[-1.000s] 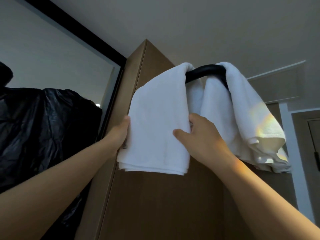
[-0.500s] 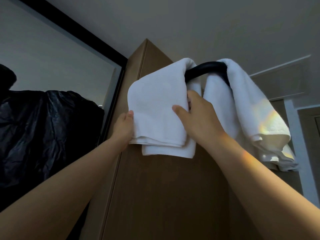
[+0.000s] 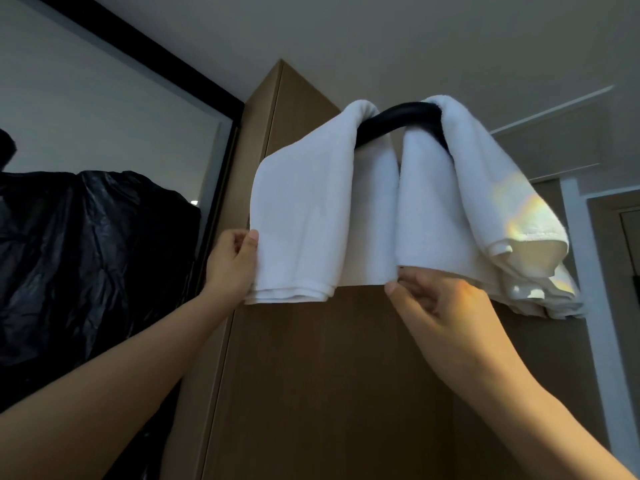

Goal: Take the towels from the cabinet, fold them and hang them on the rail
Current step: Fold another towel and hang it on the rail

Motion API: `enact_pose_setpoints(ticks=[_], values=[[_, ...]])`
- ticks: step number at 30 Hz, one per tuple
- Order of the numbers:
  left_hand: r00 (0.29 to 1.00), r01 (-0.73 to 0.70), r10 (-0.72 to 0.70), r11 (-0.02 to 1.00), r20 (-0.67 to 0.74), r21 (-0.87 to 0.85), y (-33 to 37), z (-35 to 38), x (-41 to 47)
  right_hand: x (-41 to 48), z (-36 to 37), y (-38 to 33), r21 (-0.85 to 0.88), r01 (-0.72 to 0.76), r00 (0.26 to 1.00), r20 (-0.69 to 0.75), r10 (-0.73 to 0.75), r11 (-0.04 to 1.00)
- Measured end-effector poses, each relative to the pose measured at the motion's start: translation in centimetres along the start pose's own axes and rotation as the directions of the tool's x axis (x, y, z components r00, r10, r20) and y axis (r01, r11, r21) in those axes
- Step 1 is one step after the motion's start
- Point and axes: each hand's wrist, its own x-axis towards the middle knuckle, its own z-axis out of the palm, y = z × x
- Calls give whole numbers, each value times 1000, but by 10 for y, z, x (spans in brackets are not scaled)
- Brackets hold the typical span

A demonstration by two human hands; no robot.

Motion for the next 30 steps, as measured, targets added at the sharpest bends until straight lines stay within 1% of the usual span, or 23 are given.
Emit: enact_pose_setpoints(ticks=[2,5,7,9,10,12,13,15,17,20,22,25,27,29,30], values=[[999,-39,40,998,-21,40,6,-6,-7,-2,1,3,3,-15,1000,27,15,1000],[987,-140,148,982,-59,126,22,-17,-19,-4,2,2,18,-10,999,38,9,1000],[975,-209,219,963,-41,173,36,-25,-30,-8,0,-4,36,68,997,22,-69,997],[946,-314,324,915,3,252,50,-32,-43,-11,-4,-14,64,178,984,-42,-176,982],[929,-364,369,893,35,264,58,-34,-50,-11,-6,-18,92,215,975,-83,-208,972],[910,-414,405,889,83,197,72,-37,-63,-4,-10,-25,138,250,964,-128,-233,958],[904,-428,417,891,97,151,79,-38,-71,2,-11,-26,148,229,970,-114,-214,962],[884,-465,454,879,114,101,90,-38,-83,15,-11,-23,138,122,992,-27,-120,983],[863,-500,483,859,145,115,97,-36,-93,25,-11,-15,72,46,998,41,-49,996],[861,-501,471,851,192,160,104,-31,-101,37,-14,-5,8,-40,998,54,40,999],[872,-482,451,860,188,171,106,-26,-103,44,-15,-1,-43,-56,997,54,59,997],[879,-474,442,851,179,225,106,-20,-104,52,-12,4,-186,-51,996,59,63,981],[890,-453,413,851,191,268,105,-17,-104,57,-8,6,-265,-57,995,67,77,962],[904,-422,382,864,190,275,105,-16,-105,60,-3,7,-356,-77,990,84,114,931],[907,-418,378,867,187,273,104,-17,-105,61,-1,7,-375,-85,988,85,125,923]])
